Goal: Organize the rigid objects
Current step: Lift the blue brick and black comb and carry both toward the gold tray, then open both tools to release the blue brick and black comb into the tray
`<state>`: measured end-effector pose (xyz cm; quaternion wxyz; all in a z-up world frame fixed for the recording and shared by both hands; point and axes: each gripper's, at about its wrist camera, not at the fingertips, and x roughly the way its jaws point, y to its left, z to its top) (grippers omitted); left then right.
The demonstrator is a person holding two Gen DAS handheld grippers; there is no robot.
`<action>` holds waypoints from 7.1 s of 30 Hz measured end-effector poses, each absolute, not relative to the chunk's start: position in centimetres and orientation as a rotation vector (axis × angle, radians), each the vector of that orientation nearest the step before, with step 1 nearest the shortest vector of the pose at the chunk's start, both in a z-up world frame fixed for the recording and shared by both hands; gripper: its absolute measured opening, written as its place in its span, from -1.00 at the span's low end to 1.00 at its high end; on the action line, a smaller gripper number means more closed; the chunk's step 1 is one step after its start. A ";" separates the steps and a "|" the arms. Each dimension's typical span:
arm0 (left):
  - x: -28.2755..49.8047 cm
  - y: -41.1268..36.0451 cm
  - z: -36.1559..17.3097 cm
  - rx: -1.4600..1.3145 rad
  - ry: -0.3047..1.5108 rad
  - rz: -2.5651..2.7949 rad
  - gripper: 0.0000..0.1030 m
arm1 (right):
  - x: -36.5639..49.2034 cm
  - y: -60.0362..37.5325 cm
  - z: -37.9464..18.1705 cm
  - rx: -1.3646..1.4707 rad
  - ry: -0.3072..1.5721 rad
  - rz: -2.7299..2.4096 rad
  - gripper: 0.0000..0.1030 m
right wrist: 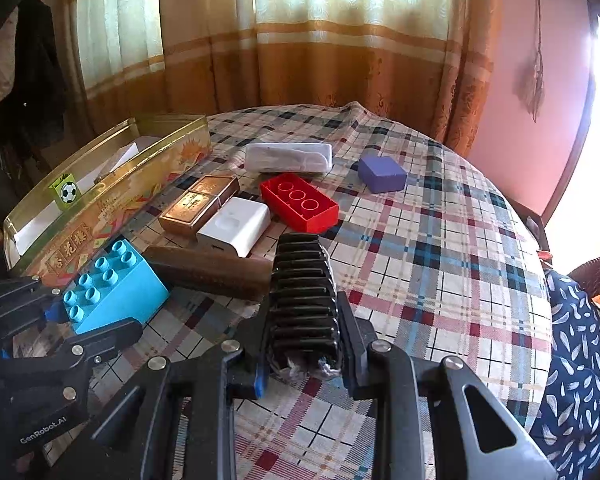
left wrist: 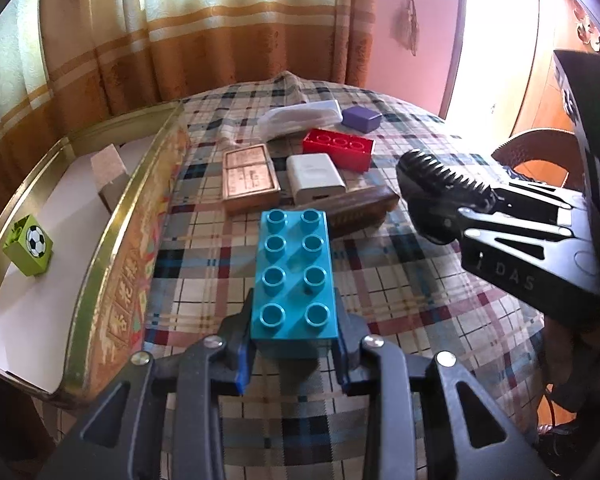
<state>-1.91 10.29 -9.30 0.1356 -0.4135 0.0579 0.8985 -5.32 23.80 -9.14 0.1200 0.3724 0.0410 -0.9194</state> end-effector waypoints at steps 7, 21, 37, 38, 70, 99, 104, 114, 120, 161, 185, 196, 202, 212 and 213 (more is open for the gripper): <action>-1.7 10.1 -9.1 -1.169 0.174 2.635 -0.41 | -5.0 24.0 -8.9 1.049 0.102 -2.699 -0.43; -1.3 10.1 -8.7 -1.113 0.181 2.677 -0.41 | -4.4 24.2 -8.3 0.971 0.077 -2.716 -0.43; -1.2 9.4 -8.1 -1.046 0.163 2.733 -0.41 | -3.7 24.0 -7.8 0.878 0.080 -2.726 -0.43; -1.2 9.4 -8.1 -1.045 0.160 2.734 -0.41 | -3.7 24.1 -7.8 0.878 0.078 -2.726 -0.43; -0.5 8.7 -7.0 -0.901 0.111 2.793 -0.41 | -2.8 24.2 -7.4 0.787 0.086 -2.746 -0.43; 0.1 7.9 -6.1 -0.767 0.081 2.857 -0.41 | -2.0 24.3 -7.2 0.700 0.084 -2.751 -0.42; 0.2 7.7 -6.0 -0.751 0.072 2.868 -0.41 | -1.8 24.4 -7.1 0.688 0.083 -2.751 -0.42; 0.2 7.4 -5.8 -0.725 0.065 2.888 -0.41 | -1.7 24.5 -7.0 0.665 0.086 -2.751 -0.42; 0.4 7.4 -5.5 -0.698 0.079 2.903 -0.41 | -1.6 24.5 -7.0 0.657 0.090 -2.750 -0.42; -5.4 -6.7 -1.5 -0.943 -0.017 3.120 -0.41 | -6.9 11.7 -1.4 0.679 0.092 -2.449 -0.42; -12.3 -9.4 -2.8 -1.258 0.070 3.008 -0.41 | -9.8 3.9 -4.2 0.891 0.180 -2.297 -0.42; -13.5 -8.9 -3.7 -1.313 0.119 2.983 -0.41 | -10.1 3.0 -5.6 0.949 0.214 -2.277 -0.42; -14.0 -8.7 -4.0 -1.341 0.130 2.971 -0.41 | -10.6 2.9 -6.0 0.963 0.215 -2.274 -0.42; -14.5 -8.3 -4.5 -1.381 0.147 2.944 -0.41 | -10.8 2.8 -6.3 0.967 0.214 -2.277 -0.42; -14.5 -8.3 -4.5 -1.382 0.150 2.942 -0.41 | -10.8 2.7 -6.3 0.967 0.217 -2.278 -0.42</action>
